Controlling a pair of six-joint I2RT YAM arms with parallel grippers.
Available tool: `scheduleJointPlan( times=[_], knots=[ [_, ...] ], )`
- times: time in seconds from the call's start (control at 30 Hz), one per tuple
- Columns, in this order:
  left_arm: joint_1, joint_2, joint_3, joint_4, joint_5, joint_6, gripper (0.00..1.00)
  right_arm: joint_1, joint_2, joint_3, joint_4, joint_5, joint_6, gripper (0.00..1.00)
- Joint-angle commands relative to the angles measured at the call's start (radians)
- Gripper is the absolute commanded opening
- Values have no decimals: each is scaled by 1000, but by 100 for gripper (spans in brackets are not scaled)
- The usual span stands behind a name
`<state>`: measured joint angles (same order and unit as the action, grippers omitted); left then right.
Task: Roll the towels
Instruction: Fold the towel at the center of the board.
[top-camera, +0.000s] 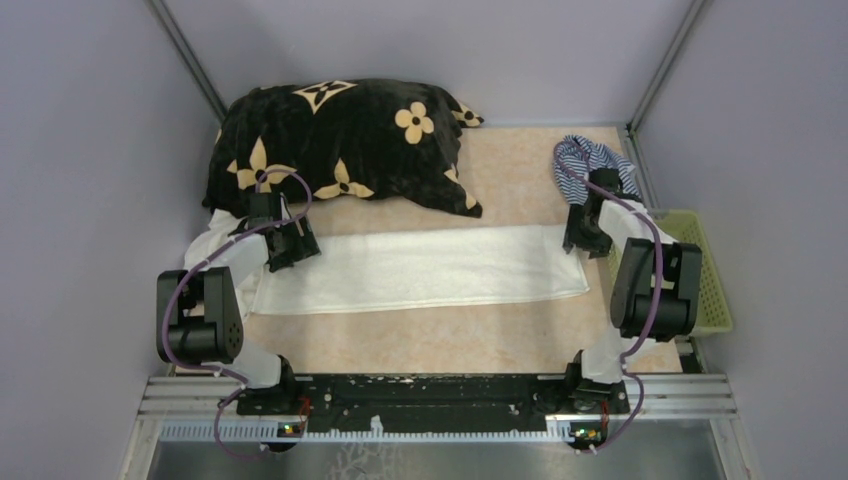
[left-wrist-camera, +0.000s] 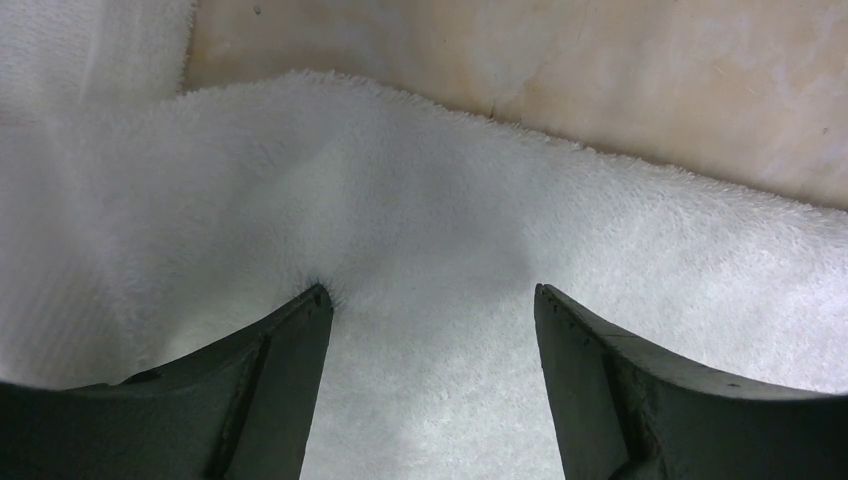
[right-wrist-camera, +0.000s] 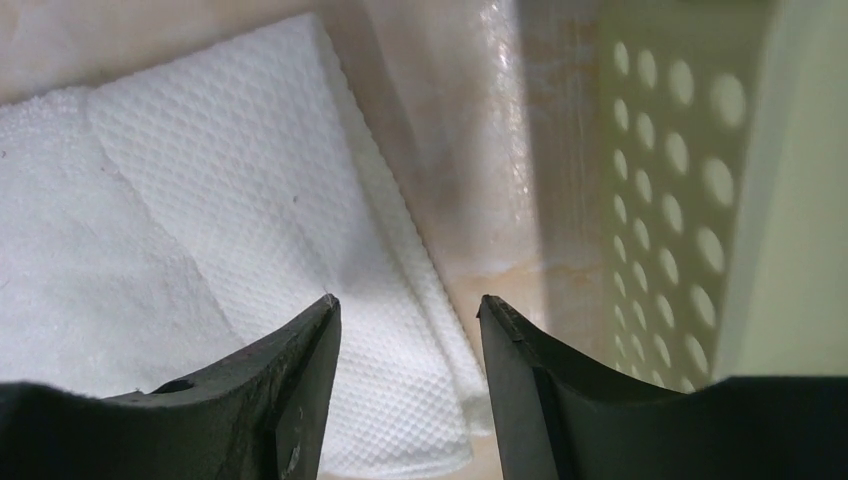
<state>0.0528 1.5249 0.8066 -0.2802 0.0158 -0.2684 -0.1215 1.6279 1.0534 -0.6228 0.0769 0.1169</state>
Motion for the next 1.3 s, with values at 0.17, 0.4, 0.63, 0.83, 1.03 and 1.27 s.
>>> scheduleJointPlan(
  times=[0.17, 0.4, 0.63, 0.83, 1.03, 1.27],
  knots=[
    [10, 25, 7, -2, -6, 23, 80, 44, 131, 35, 20, -30, -57, 53],
    [9, 25, 12, -5, -12, 24, 81, 51, 174, -15, 17, -9, -28, 43],
    [9, 26, 15, -11, -16, 28, 81, 51, 202, -28, 32, -56, -29, 26],
    [10, 26, 17, -11, -11, 28, 81, 51, 208, -16, 30, -51, -32, 4],
    [9, 23, 15, 0, 3, 31, 82, 50, 159, -5, 32, -7, -28, 6],
    [9, 24, 17, -15, -21, 40, 82, 46, 80, 30, 12, 179, 13, 37]
  ],
)
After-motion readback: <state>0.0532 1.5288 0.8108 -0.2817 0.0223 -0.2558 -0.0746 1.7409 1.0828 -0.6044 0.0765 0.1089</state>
